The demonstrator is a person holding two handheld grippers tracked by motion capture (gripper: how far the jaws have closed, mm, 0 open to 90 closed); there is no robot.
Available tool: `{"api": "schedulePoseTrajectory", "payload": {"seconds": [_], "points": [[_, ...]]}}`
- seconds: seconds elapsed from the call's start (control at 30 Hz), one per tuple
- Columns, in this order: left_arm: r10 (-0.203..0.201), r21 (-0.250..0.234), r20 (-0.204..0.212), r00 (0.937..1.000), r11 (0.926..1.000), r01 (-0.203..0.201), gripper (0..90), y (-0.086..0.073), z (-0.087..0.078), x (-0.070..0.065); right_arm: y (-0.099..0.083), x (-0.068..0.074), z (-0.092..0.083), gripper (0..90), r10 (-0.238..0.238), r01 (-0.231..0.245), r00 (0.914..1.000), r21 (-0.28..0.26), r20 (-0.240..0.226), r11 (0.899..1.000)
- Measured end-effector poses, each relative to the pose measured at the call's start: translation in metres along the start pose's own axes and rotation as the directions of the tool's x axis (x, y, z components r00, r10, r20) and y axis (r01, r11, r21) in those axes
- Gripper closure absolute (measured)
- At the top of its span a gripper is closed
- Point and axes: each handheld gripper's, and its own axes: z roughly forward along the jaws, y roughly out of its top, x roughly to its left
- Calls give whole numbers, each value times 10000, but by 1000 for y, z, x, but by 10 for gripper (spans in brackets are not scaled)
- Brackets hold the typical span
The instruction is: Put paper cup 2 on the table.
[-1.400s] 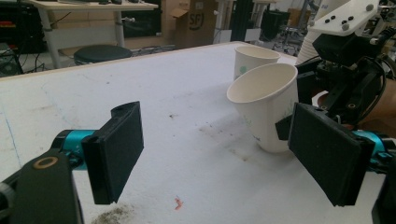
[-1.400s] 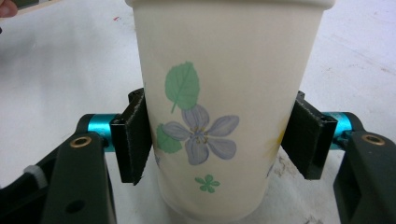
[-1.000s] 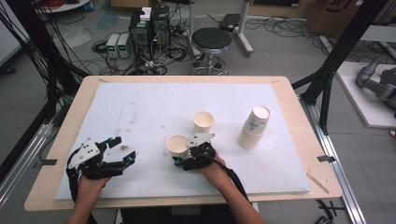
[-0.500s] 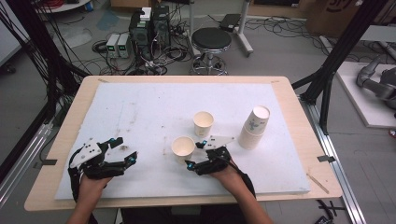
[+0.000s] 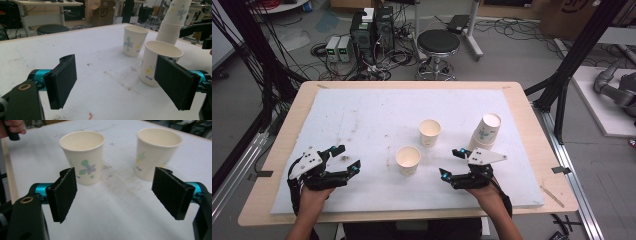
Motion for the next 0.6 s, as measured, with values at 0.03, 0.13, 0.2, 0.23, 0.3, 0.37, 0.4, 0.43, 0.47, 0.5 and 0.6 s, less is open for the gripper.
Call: {"api": "schedulePoseTrajectory", "payload": {"seconds": [0.03,0.13,0.2,0.23,0.3,0.37,0.4,0.43,0.47,0.5,0.6], "points": [[-17,-62,0,10000,10000,17,173,0,0,0,-1,-1,-3,210,8,-7,9999,-68,123,10000],[-171,-152,-18,9999,9997,171,158,0,0,0,-2,-4,-17,210,-21,40,9986,-346,525,9994],[-206,-146,-8,9998,9997,206,159,0,-1,0,-4,-5,-24,210,-152,193,9964,-483,831,9986],[-173,-114,13,9999,9998,173,159,-1,-1,0,-5,-6,-27,210,-175,227,9953,-530,951,9983],[-126,-125,-1,9999,9998,126,159,-1,-2,-1,-6,-7,-33,210,-178,254,9921,-599,1243,9979],[-106,-126,99,9999,9999,108,160,-1,-2,-2,-7,-8,-38,210,-161,254,9895,-630,1434,9977],[-103,-129,121,9999,9999,104,162,-1,-3,-2,-7,-9,-41,210,-115,217,9883,-662,1519,9976],[-92,-132,132,9999,9999,94,162,-1,-3,-3,-8,-11,-44,210,-102,220,9868,-719,1616,9972],[-102,-154,127,9999,9998,104,161,-1,-4,-3,-8,-12,-46,209,-53,177,9859,-730,1673,9972],[-87,-136,127,9999,9999,89,161,0,-4,-3,-8,-13,-48,209,36,109,9847,-827,1739,9965],[-74,-155,124,9999,9999,75,161,0,-6,-4,-9,-17,-53,210,218,-44,9816,-916,1895,9958]]}}
